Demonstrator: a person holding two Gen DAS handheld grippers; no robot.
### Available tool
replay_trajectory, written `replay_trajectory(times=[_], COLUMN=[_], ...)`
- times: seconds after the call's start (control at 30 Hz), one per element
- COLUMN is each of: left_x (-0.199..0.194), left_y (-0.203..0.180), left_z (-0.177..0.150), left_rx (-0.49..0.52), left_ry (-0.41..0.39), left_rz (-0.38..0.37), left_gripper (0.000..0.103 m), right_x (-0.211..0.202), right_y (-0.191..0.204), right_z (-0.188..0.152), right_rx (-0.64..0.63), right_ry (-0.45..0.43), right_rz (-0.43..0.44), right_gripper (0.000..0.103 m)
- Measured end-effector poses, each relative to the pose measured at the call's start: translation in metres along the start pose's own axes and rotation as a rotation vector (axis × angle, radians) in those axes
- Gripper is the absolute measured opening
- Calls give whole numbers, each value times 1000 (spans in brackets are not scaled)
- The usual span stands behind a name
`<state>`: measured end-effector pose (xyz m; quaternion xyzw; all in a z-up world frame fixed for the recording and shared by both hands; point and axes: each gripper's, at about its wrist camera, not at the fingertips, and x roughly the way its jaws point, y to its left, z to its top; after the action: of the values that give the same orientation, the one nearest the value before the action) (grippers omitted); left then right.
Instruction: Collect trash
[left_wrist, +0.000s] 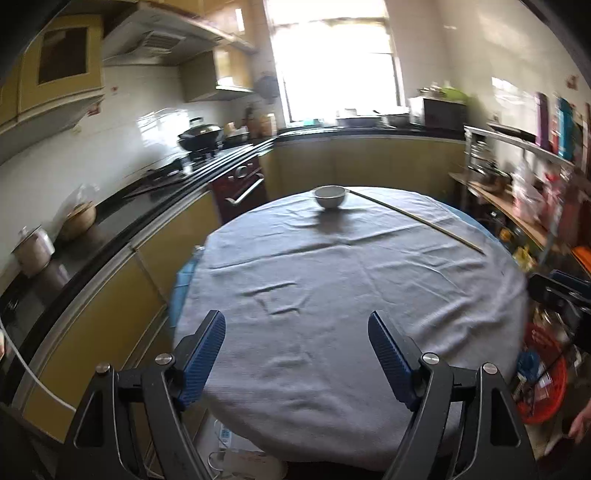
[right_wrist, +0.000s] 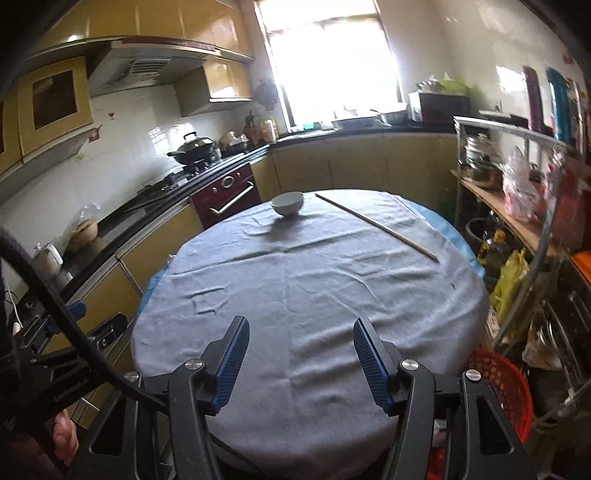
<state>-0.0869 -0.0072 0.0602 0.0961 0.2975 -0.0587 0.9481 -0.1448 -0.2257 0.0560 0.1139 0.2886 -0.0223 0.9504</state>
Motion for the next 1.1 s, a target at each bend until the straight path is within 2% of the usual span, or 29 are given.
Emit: replay_trajectory(times=[0.2,0.43,0.73,1.1], left_x=[4,4,7,7], left_y=[22,29,21,15], left_z=[4,3,0,-5], left_rx=[-50,-66,-47,-33], left_ry=[-8,-4,13,18], left_rz=[61,66,65,57], left_gripper=[80,80,80,80], right_x=[-3,-1,19,17], right_y=[28,51,47,43], right_z=[12,-2,-22,-26], right_rx=[-31,-85,-100,-100], right_ry=[-29,-43,16,5], right_rz=[35,36,9,-12], right_gripper=[64,66,66,66])
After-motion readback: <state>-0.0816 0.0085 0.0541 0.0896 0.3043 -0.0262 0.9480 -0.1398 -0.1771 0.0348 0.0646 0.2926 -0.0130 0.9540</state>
